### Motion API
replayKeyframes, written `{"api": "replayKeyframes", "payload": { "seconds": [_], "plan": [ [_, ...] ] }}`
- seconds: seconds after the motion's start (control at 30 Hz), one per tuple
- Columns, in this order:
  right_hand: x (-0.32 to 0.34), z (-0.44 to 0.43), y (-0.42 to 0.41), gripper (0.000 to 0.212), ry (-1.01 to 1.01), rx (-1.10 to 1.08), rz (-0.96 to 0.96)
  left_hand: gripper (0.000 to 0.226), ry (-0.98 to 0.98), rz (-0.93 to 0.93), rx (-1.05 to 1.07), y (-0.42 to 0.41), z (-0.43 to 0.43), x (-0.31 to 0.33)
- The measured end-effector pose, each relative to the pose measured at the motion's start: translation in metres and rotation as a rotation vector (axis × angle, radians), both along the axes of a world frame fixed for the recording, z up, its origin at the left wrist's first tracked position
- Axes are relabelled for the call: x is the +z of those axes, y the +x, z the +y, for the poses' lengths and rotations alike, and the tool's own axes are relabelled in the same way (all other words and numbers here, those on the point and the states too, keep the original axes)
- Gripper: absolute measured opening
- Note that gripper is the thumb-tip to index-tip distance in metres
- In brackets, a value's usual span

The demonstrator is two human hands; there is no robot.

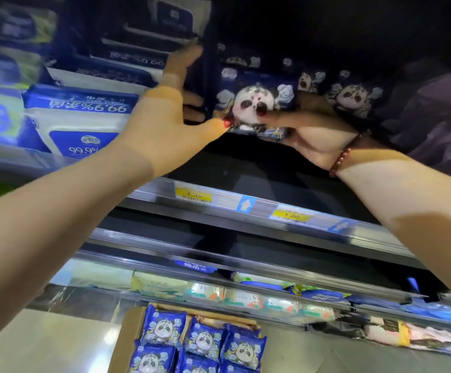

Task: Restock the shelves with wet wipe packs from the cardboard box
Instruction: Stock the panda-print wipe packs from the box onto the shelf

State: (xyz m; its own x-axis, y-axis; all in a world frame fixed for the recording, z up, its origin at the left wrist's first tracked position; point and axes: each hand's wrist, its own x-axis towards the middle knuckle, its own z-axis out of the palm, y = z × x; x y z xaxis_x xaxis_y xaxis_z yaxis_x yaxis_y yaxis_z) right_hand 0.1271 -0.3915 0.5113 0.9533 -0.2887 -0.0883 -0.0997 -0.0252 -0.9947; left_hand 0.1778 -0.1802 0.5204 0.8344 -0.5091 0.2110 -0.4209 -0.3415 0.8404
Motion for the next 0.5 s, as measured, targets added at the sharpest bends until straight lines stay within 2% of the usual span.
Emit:
{"api": "replayKeyframes", "payload": {
  "seconds": [0.07,0.1,0.13,0.17,0.2,0.27,0.3,0.4,0.5],
  "plan": [
    [-0.003,-0.008,0.016,0.053,-0.037,-0.123,-0.008,0.048,0.053,-0.015,-0.024,-0.008,0.011,-0.006],
    [-0.005,-0.012,0.026,0.053,-0.062,-0.164,-0.003,0.034,0.119,-0.072,-0.055,-0.013,0.015,-0.012],
    [-0.007,-0.016,0.035,0.063,-0.087,-0.194,0.002,0.026,0.168,-0.119,-0.092,-0.017,0.019,-0.019],
    [-0.009,-0.017,0.045,0.073,-0.099,-0.218,0.018,0.025,0.206,-0.145,-0.113,-0.02,0.022,-0.024],
    [-0.012,-0.019,0.055,0.072,-0.101,-0.228,0.032,0.032,0.224,-0.148,-0.107,-0.022,0.024,-0.028],
    [-0.018,-0.021,0.071,0.046,-0.121,-0.255,0.044,0.041,0.178,-0.143,-0.074,-0.023,0.025,-0.033],
    [-0.021,-0.02,0.079,0.044,-0.138,-0.271,0.032,0.044,0.13,-0.129,-0.064,-0.022,0.025,-0.034],
    [-0.027,-0.016,0.101,0.066,-0.207,-0.355,-0.027,0.045,0.08,-0.144,-0.096,-0.019,0.027,-0.037],
    [-0.026,-0.011,0.111,0.085,-0.384,-0.414,0.039,0.037,0.083,-0.216,-0.137,-0.015,0.029,-0.04]
  ]
}}
